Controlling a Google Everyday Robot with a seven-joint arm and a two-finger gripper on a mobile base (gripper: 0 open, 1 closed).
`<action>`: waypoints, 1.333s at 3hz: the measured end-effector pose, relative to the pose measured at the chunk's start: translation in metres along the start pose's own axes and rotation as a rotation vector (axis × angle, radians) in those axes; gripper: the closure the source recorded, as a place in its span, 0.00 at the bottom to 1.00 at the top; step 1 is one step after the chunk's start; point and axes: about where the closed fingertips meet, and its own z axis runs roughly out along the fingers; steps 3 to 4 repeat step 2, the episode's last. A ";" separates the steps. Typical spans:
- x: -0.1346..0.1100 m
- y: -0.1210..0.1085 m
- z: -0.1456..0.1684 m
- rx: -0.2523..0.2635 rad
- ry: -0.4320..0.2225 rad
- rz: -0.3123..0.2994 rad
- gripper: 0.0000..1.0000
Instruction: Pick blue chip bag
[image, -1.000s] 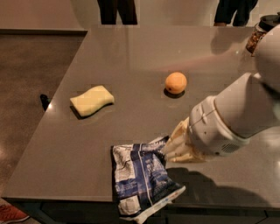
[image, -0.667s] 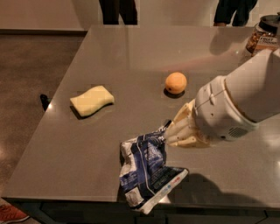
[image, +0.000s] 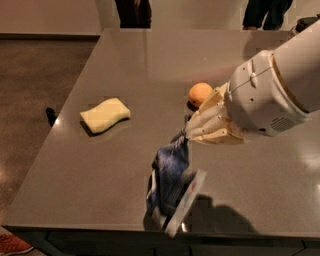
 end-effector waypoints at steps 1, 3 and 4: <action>-0.018 -0.009 -0.012 0.037 -0.015 -0.027 1.00; -0.018 -0.009 -0.012 0.037 -0.015 -0.028 1.00; -0.018 -0.009 -0.012 0.037 -0.015 -0.028 1.00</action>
Offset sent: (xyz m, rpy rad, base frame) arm 0.0030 0.0068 0.0193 0.0118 -0.0414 0.0054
